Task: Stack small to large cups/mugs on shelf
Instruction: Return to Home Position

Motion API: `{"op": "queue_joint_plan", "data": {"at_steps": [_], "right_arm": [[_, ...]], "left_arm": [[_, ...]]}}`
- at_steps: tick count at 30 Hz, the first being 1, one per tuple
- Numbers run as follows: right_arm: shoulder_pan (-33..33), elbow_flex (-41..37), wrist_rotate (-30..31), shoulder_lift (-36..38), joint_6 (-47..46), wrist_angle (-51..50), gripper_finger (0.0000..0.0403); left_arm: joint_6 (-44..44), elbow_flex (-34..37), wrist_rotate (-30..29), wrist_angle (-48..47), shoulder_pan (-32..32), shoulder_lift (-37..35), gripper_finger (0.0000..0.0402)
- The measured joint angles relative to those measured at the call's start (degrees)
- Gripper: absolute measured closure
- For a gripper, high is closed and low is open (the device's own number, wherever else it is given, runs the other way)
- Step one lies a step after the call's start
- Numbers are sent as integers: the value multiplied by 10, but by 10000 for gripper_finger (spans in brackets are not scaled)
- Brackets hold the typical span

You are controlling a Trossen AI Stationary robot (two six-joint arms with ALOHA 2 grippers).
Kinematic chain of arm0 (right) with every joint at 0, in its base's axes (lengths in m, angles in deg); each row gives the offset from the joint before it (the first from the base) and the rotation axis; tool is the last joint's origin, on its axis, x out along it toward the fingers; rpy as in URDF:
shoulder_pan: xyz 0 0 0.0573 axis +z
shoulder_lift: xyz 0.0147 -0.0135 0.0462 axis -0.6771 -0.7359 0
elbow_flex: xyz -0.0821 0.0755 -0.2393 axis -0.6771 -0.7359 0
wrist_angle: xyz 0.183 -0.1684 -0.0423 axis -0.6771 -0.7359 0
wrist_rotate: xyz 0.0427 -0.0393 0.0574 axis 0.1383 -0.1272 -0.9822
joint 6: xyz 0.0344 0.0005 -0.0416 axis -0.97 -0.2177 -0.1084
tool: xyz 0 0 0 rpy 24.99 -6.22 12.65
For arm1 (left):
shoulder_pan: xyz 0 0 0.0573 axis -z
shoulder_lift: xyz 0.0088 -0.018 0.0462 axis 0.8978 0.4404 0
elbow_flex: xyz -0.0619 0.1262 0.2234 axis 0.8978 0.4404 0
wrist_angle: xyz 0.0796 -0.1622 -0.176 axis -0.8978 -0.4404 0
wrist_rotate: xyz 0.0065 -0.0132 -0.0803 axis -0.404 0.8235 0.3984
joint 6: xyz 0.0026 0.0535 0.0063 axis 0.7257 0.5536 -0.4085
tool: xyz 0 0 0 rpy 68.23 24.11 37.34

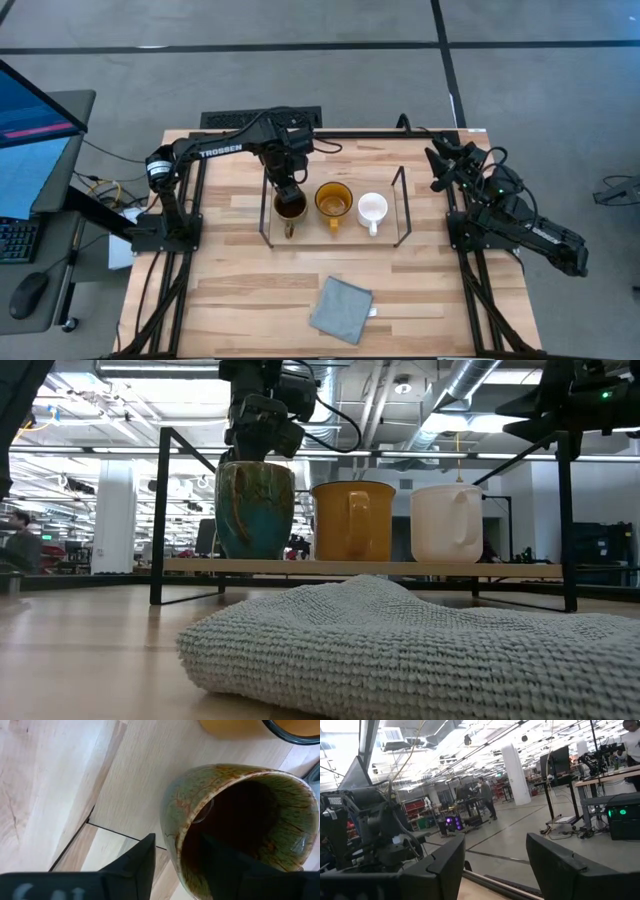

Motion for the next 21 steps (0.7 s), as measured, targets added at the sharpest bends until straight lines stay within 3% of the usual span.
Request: {"op": "queue_joint_plan", "data": {"at_steps": [8, 16, 21], "right_arm": [[0, 0, 0, 0, 0, 0, 170], [0, 0, 0, 0, 0, 2, 170], [1, 0, -2, 0, 0, 9, 170]], "left_arm": [[5, -41, -11, -16, 0, 0, 262], [2, -183, -114, -134, -7, 0, 262], [-24, -267, -191, -116, 13, -69, 262]]}}
